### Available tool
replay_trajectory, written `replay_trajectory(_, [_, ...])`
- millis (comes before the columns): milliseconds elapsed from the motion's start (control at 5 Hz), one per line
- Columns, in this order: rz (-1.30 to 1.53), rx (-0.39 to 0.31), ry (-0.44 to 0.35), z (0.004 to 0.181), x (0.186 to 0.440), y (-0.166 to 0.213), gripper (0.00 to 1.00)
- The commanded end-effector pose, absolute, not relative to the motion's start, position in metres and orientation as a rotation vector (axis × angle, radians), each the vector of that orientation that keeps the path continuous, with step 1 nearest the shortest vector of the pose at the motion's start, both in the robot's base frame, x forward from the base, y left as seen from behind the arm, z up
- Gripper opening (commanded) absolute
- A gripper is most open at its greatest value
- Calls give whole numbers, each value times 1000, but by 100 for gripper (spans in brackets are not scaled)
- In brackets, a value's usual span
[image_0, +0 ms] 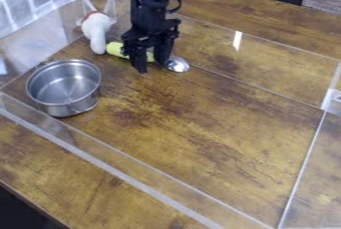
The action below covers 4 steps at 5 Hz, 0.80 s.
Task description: Move the green spoon to the right
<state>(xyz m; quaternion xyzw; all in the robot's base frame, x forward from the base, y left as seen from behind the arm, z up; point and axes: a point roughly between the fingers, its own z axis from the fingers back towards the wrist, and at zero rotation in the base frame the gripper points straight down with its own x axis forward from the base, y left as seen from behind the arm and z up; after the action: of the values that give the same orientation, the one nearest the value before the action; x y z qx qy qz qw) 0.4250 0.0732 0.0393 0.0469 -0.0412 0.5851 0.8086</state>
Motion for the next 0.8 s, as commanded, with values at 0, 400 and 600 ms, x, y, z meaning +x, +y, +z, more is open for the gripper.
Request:
replay_trajectory(0, [1255, 69, -146, 59, 434, 75, 0])
replay_trajectory(400, [1264, 80, -134, 59, 435, 80, 0])
replay_trajectory(600, [1263, 91, -129, 62, 435, 84, 0])
